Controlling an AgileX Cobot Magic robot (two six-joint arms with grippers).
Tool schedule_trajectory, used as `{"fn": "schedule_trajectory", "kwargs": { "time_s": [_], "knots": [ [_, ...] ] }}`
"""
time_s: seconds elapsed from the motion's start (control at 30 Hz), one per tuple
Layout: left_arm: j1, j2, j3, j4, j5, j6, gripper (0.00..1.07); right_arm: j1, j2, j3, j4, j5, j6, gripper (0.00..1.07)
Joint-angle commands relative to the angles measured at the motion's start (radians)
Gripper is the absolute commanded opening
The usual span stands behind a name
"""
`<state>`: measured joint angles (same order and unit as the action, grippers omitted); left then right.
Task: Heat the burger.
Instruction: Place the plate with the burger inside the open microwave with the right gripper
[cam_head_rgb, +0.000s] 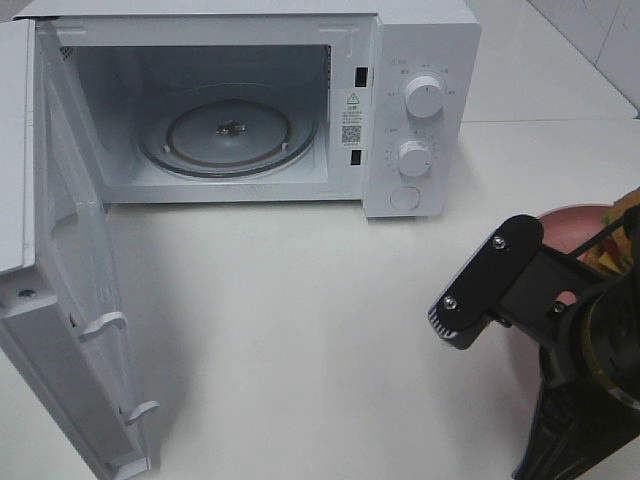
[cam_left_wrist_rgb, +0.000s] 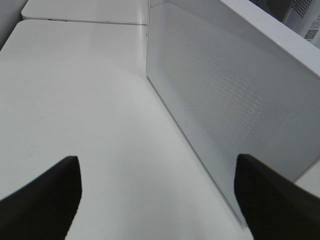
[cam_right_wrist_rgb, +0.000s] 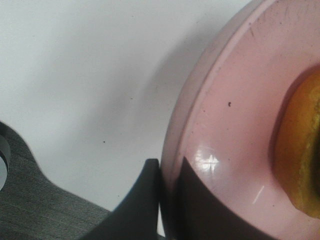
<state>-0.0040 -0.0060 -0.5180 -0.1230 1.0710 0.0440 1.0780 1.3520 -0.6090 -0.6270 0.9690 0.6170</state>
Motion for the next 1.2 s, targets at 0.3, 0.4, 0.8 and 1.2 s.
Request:
{"fn": "schedule_trajectory", "kwargs": {
  "time_s": [0.3, 0.4, 0.8, 1.2],
  "knots": [
    [-0.003, -0.018, 0.001, -0.008, 0.002, -0.002, 0.77, 0.108, -0.009, 0.005, -0.053, 0.032, -0.102, 0.00],
    [-0.003, -0.018, 0.001, -0.008, 0.002, -0.002, 0.77, 0.138, -0.009, 0.005, -0.056, 0.030, -0.135, 0.00],
    [-0.003, -0.018, 0.001, -0.008, 0.002, -0.002, 0.77, 0.148, -0.009, 0.003, -0.090, -0.014, -0.251, 0.00],
    [-0.003, -0.018, 0.001, -0.008, 0.002, -0.002, 0.77, 0.148, -0.009, 0.002, -0.171, -0.134, -0.383, 0.00]
  ]
}}
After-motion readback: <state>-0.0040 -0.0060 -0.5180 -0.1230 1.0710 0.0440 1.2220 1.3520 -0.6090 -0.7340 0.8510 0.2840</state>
